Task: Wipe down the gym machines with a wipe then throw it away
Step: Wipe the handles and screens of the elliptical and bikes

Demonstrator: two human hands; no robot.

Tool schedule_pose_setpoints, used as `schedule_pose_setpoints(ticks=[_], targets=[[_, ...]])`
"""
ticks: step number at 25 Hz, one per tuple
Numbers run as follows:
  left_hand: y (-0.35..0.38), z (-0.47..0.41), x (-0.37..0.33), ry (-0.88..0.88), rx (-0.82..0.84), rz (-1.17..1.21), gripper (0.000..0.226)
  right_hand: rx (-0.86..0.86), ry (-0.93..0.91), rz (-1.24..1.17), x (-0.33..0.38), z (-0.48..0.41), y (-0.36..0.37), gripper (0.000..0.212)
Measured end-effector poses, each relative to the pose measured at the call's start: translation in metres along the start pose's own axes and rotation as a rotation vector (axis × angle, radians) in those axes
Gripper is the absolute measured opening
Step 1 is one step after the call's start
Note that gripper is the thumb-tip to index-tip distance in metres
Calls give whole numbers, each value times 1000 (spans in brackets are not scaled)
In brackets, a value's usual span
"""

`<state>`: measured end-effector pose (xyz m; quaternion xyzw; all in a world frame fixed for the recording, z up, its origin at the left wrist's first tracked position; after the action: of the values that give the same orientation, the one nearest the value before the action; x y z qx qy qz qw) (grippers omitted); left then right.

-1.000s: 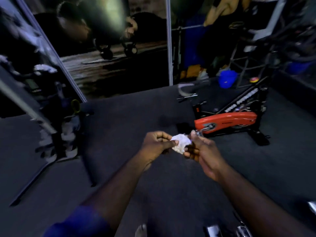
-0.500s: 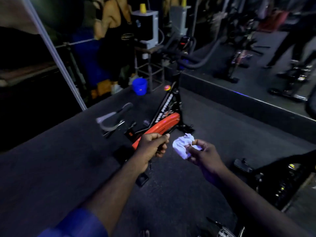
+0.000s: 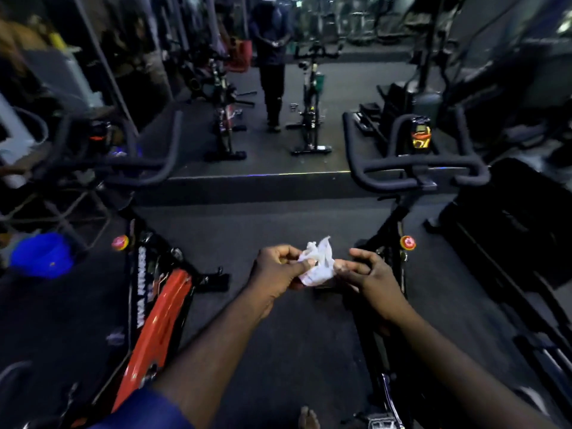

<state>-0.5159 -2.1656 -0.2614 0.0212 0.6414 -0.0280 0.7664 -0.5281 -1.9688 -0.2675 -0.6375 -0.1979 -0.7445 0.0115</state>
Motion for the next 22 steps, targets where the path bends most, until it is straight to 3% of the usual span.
schedule_pose_setpoints(ticks=[6, 12, 15, 22], targets=[[13, -122, -35, -24, 122, -62, 19, -5, -68, 77, 22, -106, -38, 17], [21, -209, -78, 11, 181, -105, 30, 47, -152, 100, 65, -178, -54, 31], [31, -252, -91, -34, 266, -95, 34, -74, -168, 120, 79, -212, -71, 38], [16, -371, -125, 39, 270, -49, 61, -151, -72, 211, 108, -314, -104, 17]])
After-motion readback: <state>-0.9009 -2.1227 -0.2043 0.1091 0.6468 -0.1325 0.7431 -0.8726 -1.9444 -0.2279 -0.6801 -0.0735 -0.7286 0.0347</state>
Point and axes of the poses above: each hand's wrist, its own z-axis away from the middle knuckle, its own y-axis out of the palm, x = y × z, the point moved 4 cm from there along -z, towards the middle knuckle, and after that the axes turned 12 degrees about x, right-handed, at the moved point
